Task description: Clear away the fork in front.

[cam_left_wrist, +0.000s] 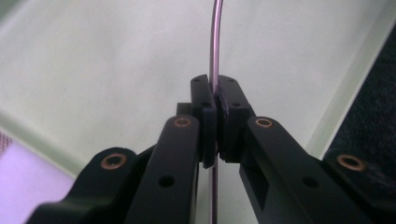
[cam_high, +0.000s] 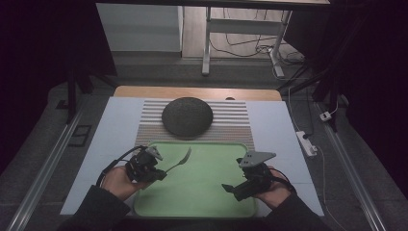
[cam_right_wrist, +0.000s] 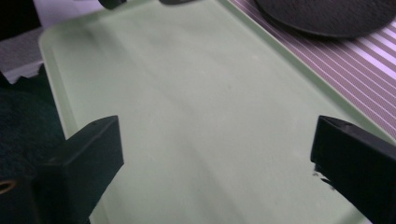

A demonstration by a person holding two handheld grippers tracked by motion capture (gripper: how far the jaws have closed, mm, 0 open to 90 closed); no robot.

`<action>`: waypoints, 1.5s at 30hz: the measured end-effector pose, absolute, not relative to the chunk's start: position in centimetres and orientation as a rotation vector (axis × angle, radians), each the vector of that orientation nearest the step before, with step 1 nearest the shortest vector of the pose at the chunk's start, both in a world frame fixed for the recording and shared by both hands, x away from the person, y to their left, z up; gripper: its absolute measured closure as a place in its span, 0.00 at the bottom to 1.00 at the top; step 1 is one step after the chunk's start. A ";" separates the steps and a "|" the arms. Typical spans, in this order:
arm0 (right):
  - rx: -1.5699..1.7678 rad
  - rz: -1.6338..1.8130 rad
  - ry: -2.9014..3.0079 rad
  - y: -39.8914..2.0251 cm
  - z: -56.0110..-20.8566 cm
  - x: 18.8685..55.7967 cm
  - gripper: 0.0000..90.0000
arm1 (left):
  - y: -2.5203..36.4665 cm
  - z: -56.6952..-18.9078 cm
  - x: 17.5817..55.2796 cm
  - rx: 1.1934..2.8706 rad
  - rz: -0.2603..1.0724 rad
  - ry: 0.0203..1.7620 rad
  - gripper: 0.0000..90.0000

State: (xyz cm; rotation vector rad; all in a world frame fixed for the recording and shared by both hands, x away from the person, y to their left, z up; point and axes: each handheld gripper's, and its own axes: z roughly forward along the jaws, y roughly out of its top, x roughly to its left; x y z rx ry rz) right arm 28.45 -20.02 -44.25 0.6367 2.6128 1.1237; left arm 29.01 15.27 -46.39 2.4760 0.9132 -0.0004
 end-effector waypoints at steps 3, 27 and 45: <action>0.673 1.127 2.603 -20.5 -44.5 28.1 0.00 | 15.5 -46.6 28.8 2.453 0.005 0.994 0.96; 0.865 1.139 2.460 -25.7 -45.1 25.5 0.00 | 16.0 -50.1 30.1 2.345 -0.036 1.474 0.96; 0.930 1.102 2.463 -26.7 -45.4 25.1 0.00 | 17.6 -50.4 30.5 2.298 -0.029 1.472 0.75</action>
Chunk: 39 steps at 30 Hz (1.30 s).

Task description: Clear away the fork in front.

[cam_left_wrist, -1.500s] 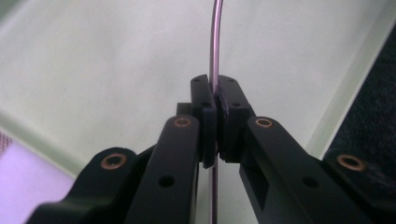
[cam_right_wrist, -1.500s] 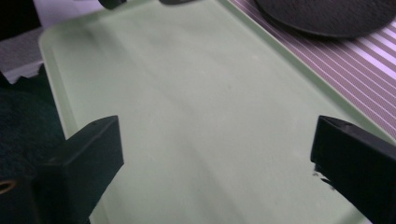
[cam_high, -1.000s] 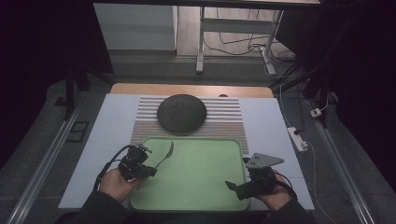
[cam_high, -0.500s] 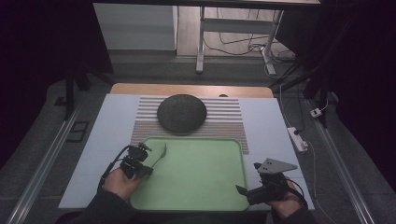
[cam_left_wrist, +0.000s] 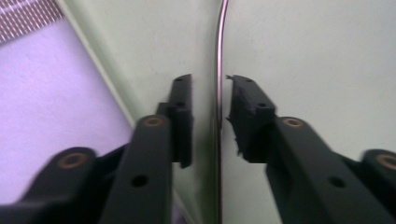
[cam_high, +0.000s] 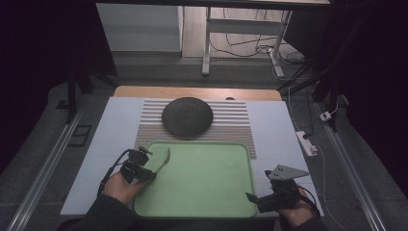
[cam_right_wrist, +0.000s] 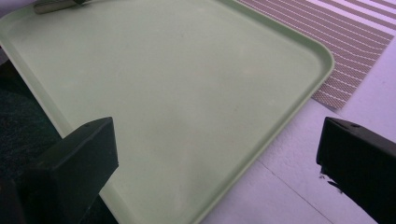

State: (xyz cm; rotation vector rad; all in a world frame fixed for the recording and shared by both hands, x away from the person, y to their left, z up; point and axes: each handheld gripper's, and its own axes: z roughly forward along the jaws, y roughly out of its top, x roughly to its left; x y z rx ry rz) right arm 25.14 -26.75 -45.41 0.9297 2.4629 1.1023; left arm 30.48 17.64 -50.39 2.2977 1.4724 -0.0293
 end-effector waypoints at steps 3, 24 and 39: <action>0.957 1.105 2.455 -27.0 -45.4 25.0 0.00 | 18.1 -49.8 30.6 2.276 -0.005 1.425 0.73; 0.963 1.076 2.491 -27.0 -45.6 25.2 0.00 | 15.7 -49.5 35.5 2.350 0.056 1.237 0.99; 0.939 1.046 2.529 -26.7 -45.7 25.3 0.00 | 13.9 -49.7 35.0 2.356 0.007 1.158 0.99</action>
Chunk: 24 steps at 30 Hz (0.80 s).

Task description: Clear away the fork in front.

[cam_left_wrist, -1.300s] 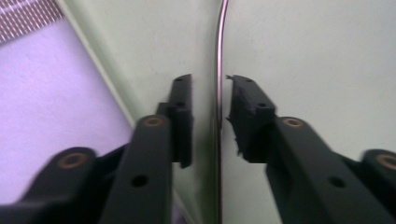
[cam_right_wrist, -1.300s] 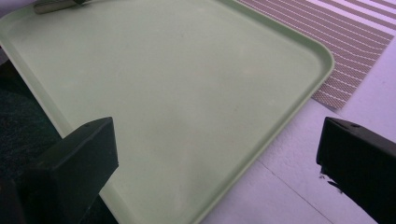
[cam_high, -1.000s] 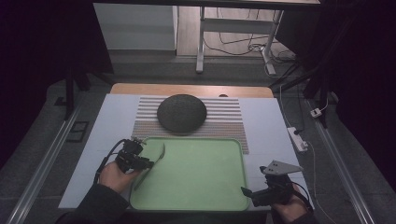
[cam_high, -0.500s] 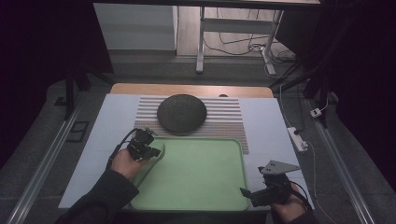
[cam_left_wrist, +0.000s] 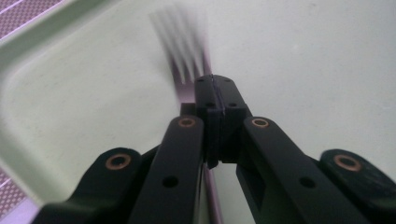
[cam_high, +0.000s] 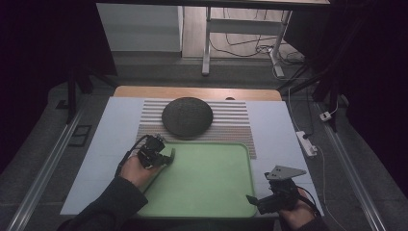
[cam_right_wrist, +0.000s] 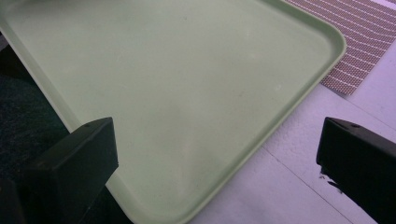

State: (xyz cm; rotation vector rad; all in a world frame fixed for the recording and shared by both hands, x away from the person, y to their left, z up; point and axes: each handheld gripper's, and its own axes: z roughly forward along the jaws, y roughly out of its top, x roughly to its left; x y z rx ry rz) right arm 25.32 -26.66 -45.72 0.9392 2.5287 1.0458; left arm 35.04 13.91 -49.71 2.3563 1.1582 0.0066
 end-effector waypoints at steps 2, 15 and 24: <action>0.940 1.048 2.529 -26.7 -45.7 25.3 0.00 | 13.7 -49.6 35.0 2.349 -0.002 1.136 0.99; 0.937 1.039 2.546 -26.6 -45.8 25.4 0.00 | 11.9 -51.3 35.2 2.389 -0.006 1.143 0.99; 0.930 1.035 2.550 -26.6 -45.8 25.4 0.00 | 14.3 -51.3 35.9 2.355 0.043 1.248 0.99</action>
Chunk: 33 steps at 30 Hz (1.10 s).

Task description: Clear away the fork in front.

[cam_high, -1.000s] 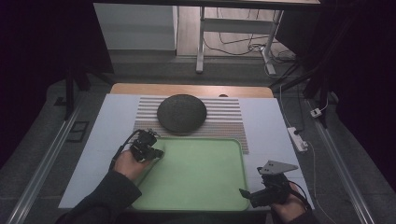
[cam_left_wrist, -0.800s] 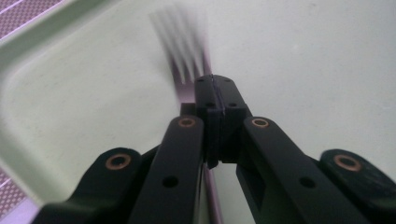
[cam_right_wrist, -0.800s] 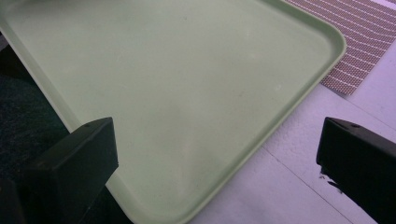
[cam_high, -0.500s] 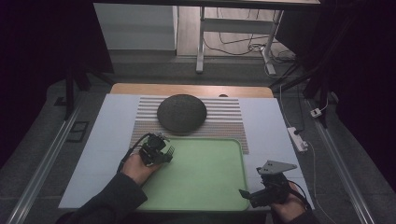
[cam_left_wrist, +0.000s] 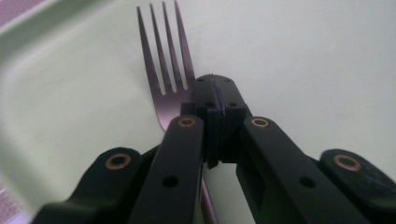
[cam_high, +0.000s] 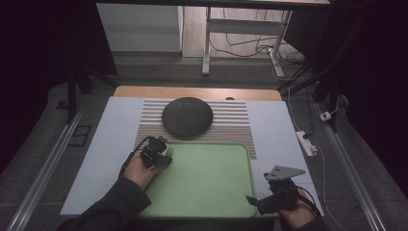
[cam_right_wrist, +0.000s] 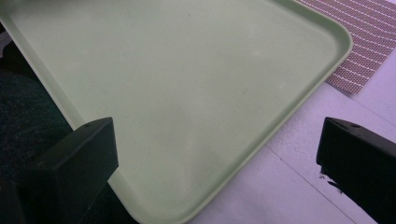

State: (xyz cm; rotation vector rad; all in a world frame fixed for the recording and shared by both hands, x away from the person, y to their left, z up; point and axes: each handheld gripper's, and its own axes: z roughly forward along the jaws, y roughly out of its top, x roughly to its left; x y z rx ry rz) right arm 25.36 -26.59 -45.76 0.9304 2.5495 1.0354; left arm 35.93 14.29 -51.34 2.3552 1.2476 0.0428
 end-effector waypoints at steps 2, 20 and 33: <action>0.928 1.036 2.552 -26.6 -45.8 25.4 0.00 | 15.1 -51.4 36.1 2.339 0.043 1.280 0.99; 0.920 1.023 2.567 -26.5 -45.8 25.4 0.00 | 18.3 -51.5 36.6 2.274 0.021 1.377 0.99; 0.917 1.018 2.573 -26.4 -45.8 25.4 0.00 | 18.4 -51.0 36.4 2.265 0.034 1.358 0.86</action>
